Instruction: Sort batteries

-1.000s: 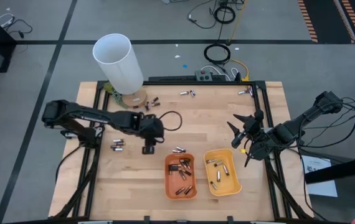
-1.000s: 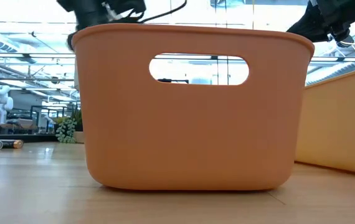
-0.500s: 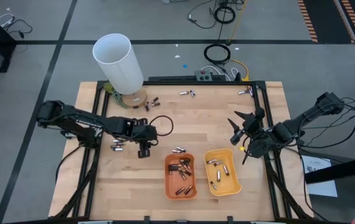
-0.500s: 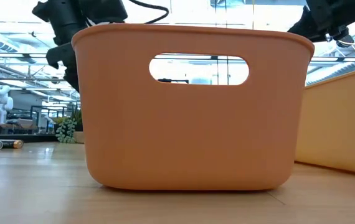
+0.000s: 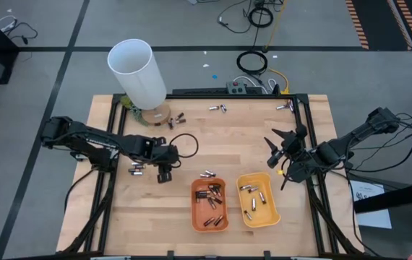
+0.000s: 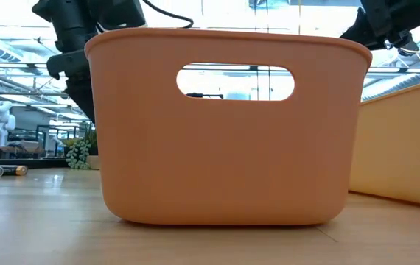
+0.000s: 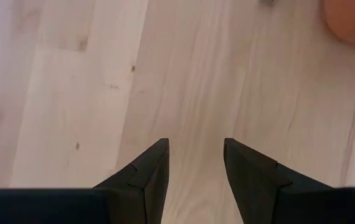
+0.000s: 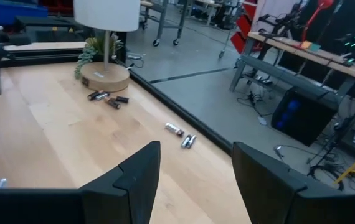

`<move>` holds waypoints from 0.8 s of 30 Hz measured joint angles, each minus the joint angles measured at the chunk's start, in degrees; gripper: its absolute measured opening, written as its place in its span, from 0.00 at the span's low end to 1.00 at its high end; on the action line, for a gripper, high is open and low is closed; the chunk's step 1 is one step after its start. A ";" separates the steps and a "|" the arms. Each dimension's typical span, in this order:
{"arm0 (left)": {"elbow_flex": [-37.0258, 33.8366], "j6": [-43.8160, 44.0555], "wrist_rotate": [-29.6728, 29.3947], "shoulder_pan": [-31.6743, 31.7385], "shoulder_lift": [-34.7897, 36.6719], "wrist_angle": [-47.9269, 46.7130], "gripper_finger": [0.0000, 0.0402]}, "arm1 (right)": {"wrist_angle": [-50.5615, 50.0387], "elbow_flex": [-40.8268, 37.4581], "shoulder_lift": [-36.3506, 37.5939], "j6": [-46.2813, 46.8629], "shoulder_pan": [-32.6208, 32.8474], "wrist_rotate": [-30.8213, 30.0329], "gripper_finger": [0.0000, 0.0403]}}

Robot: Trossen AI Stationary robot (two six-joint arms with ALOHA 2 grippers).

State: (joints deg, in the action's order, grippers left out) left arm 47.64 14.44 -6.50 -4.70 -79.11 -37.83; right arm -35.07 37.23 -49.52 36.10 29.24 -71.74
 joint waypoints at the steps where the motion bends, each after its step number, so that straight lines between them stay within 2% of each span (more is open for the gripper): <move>1: 0.00 0.35 0.00 -0.06 0.00 -1.18 0.40 | 0.01 0.00 0.00 -0.21 -0.20 -0.59 0.48; 7: -1.50 7.47 -3.22 -0.94 0.00 -11.27 0.40 | 0.07 0.00 0.00 -0.81 -1.64 0.08 0.48; 12: -2.96 12.02 1.80 -2.25 0.00 -16.33 0.40 | 0.09 0.00 0.00 -0.81 -1.91 1.79 0.48; 24: -2.97 11.58 -1.05 -3.71 0.00 -15.20 0.40 | -0.87 0.00 0.00 -1.03 -1.91 2.86 0.48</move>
State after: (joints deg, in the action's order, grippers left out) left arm 44.66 26.02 -7.55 -8.40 -79.11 -53.03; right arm -35.94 37.23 -49.52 35.07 27.33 -68.88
